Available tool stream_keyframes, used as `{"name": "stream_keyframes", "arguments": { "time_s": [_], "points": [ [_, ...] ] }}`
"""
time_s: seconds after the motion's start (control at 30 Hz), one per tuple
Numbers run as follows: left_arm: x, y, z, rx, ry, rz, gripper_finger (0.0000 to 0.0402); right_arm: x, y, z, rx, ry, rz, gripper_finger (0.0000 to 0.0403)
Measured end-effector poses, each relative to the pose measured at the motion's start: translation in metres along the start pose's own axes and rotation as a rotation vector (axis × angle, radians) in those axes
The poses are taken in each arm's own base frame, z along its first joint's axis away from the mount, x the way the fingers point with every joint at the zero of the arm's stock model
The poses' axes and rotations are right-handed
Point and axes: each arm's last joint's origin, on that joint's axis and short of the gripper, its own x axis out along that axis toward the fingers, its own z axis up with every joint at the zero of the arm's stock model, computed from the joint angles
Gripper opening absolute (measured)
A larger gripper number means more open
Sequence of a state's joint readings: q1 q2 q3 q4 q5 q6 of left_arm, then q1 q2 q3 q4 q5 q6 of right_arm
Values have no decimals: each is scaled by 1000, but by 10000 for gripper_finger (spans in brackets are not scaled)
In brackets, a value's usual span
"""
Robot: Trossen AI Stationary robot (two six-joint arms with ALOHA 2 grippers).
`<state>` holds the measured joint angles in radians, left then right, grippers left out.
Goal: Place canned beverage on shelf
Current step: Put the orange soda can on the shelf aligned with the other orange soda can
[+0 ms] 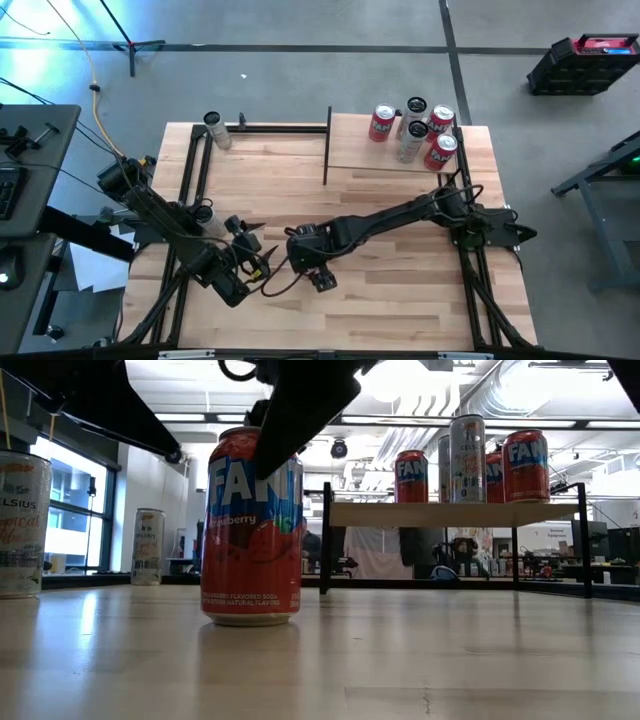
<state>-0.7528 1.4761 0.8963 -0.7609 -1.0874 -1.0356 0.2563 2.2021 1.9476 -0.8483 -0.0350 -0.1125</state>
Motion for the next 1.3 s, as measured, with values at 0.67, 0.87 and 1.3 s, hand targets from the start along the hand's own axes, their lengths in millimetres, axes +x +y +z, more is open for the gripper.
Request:
{"name": "stream_keyframes", "arguments": {
  "time_s": [0.67,0.87,1.3],
  "points": [
    [0,0,0,-13,0,-2,333,-97,-2,19,11,83,-91,302],
    [0,0,0,-28,6,-4,333,-154,-10,-5,57,104,-181,301],
    [2,2,3,-41,-66,46,333,-274,-68,-111,259,-104,-437,301]
  ]
}}
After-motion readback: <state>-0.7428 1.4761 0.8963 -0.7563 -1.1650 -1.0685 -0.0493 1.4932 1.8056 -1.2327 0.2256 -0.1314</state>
